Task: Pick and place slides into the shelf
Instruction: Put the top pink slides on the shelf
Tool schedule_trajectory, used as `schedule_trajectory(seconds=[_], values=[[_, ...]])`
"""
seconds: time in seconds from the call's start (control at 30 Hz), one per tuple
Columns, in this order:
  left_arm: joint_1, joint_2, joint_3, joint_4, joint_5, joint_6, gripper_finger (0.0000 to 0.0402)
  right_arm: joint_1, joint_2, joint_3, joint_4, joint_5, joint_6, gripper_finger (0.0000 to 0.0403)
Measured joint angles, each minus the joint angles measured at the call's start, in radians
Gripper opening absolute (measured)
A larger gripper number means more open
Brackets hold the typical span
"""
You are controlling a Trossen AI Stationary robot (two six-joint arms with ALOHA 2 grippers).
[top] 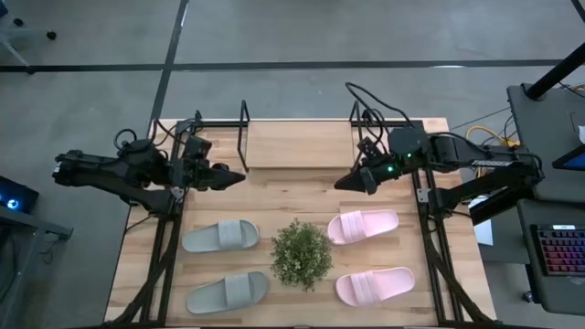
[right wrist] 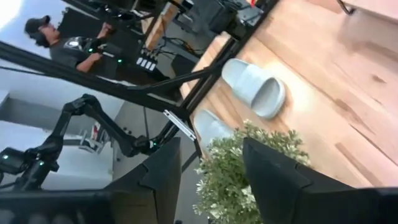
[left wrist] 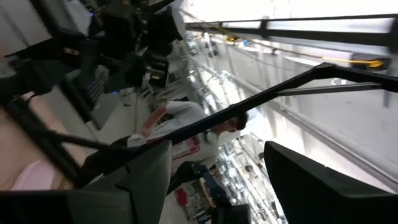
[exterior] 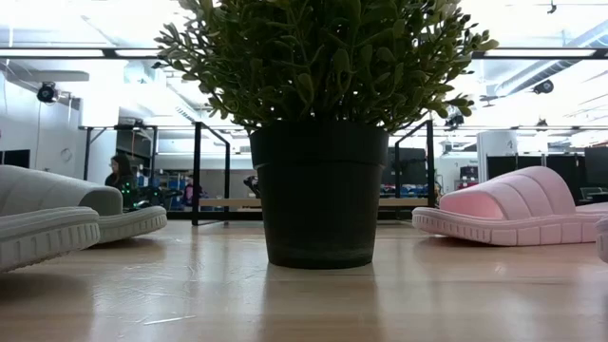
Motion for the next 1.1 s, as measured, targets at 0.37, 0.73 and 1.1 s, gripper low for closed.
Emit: schedule_trajectory(seconds=[0.37, 0.73, 1.1], values=[[-0.001, -0.041, -0.001, -0.152, -0.011, -0.026, 0.0240, 0.003, -0.054, -0.167, 0.008, -0.002, 0.101, 0.0190], [-0.002, -0.049, -0.003, -0.158, 0.003, -0.022, 0.0240, 0.003, -0.137, -0.323, 0.050, -0.029, 0.197, 0.0201], [-0.002, -0.049, -0.003, -0.160, 0.008, -0.007, 0.0240, 0.002, -0.150, -0.419, 0.048, -0.052, 0.206, 0.0201]])
